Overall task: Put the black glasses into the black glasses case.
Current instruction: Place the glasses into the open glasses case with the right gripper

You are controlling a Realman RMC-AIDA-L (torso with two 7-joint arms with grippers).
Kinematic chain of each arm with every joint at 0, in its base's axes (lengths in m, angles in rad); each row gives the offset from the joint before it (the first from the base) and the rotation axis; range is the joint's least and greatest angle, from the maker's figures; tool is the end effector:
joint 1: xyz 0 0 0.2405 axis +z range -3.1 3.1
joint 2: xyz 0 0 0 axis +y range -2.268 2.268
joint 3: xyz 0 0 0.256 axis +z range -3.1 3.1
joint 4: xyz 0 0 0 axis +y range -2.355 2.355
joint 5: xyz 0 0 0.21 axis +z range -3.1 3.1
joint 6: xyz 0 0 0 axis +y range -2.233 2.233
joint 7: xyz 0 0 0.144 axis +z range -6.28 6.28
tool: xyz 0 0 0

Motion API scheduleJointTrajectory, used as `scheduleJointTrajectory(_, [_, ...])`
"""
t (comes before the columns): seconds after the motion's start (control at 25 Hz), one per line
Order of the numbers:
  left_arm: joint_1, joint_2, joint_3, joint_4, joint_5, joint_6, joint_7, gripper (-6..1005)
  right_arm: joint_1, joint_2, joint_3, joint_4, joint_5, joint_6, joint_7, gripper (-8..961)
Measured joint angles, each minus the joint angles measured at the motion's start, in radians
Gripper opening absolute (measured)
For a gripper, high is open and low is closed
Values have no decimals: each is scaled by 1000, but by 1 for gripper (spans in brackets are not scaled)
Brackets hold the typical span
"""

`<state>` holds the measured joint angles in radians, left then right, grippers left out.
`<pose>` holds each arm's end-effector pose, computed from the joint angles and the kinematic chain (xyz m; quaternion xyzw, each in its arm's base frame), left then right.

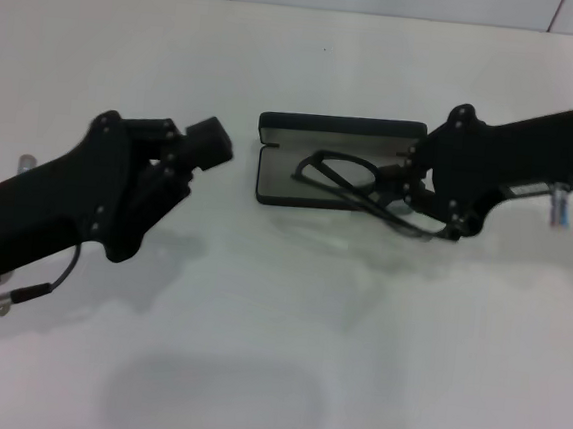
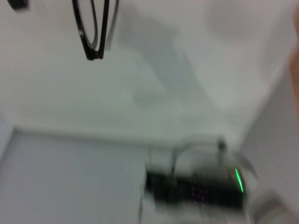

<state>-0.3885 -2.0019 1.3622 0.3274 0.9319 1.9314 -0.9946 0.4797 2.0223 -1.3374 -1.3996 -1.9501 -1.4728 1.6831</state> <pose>-0.2339 0.2545 0.0091 -0.8224 -0.1054 -0.5540 0.0750 0.1361 0.3377 0.0169 -0.9904 -0.0553 0.0729 0.1035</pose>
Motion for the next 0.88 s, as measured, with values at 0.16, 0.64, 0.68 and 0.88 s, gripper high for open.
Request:
scheduleJointTrajectory(0.16, [17, -2, -4, -1, 2, -2, 14, 42, 24, 1, -172, -165, -289, 100, 171, 43])
scheduleJointTrajectory(0.64, [29, -6, -5, -6, 0, -6, 32, 42, 68, 6, -512, -115, -643, 399, 313, 45])
scheduleJointTrajectory(0.68, [29, -5, -5, -6, 1, -6, 32, 42, 66, 6, -535, -100, -660, 434, 313, 44])
scheduleJointTrajectory(0.88, [34, -1, -19, -6, -1, -6, 32, 42, 59, 6, -589, -56, -698, 539, 315, 43])
